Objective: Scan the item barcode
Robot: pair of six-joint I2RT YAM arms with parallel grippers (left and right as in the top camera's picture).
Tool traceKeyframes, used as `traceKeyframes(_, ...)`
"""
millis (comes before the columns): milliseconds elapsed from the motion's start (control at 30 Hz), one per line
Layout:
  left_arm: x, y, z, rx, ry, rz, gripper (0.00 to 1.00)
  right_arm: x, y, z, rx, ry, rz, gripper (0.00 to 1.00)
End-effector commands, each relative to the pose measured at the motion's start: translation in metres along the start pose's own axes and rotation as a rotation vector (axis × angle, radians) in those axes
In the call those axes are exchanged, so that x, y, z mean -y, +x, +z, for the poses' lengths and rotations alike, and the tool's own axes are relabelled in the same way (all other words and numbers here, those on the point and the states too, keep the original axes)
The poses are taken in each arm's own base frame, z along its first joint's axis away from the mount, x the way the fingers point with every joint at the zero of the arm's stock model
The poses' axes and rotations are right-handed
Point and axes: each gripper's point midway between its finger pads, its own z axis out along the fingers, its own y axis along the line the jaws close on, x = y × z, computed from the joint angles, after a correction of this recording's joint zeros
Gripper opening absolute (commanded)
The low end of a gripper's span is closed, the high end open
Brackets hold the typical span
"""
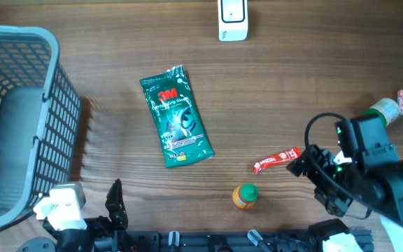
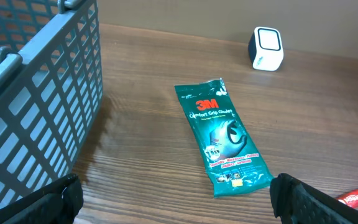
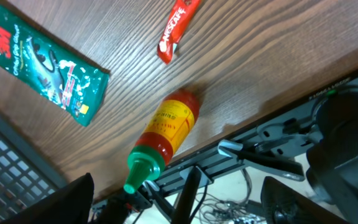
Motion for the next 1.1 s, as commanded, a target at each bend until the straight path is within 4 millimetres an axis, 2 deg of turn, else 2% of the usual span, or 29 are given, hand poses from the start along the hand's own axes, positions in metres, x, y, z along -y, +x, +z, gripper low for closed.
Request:
traceKeyframes(0, 0.002, -0.001, -0.001, 0.01, 0.008, -0.014, 1.0, 0.006, 0.017, -0.011, 0.039, -0.054, 0.041, 0.85)
traceKeyframes(133, 0.002, -0.001, -0.001, 0.01, 0.008, -0.014, 1.0, 0.019, 0.035, -0.028, 0.082, -0.174, 0.027, 0.85)
traceKeyframes(233, 0.002, -0.001, -0.001, 0.01, 0.008, -0.014, 1.0, 0.029, 0.03, -0.035, 0.148, -0.229, 0.009, 0.86)
traceKeyframes(300, 0.002, -0.001, -0.001, 0.01, 0.008, -0.014, 1.0, 0.023, 0.027, -0.031, 0.16, -0.227, -0.031, 0.86)
traceKeyframes(367, 0.002, -0.001, -0.001, 0.01, 0.008, -0.014, 1.0, 0.001, 0.027, -0.02, 0.131, -0.205, -0.095, 0.86)
traceKeyframes(400, 0.002, -0.001, -0.001, 0.01, 0.008, -0.014, 1.0, -0.018, 0.025, -0.004, 0.093, -0.146, -0.121, 0.86)
traceKeyframes(467, 0.002, -0.001, -0.001, 0.01, 0.008, -0.014, 1.0, -0.031, 0.027, 0.017, 0.028, -0.057, -0.116, 0.86)
traceKeyframes(567, 0.002, -0.001, -0.001, 0.01, 0.008, -0.014, 1.0, -0.045, 0.037, 0.064, -0.135, 0.138, -0.134, 0.85)
traceKeyframes(700, 0.002, -0.001, -0.001, 0.01, 0.008, -0.014, 1.0, -0.054, 0.052, 0.108, -0.27, 0.277, -0.173, 0.85)
traceKeyframes(767, 0.002, -0.001, -0.001, 0.01, 0.008, -0.014, 1.0, -0.058, 0.059, 0.114, -0.285, 0.281, -0.181, 0.85)
traceKeyframes(933, 0.002, -0.001, -0.001, 0.01, 0.008, -0.014, 1.0, -0.058, 0.073, 0.106, -0.279, 0.259, -0.189, 0.86)
traceKeyframes(1067, 0.002, -0.001, -0.001, 0.01, 0.008, -0.014, 1.0, -0.053, 0.085, 0.108, -0.23, 0.297, -0.179, 0.89)
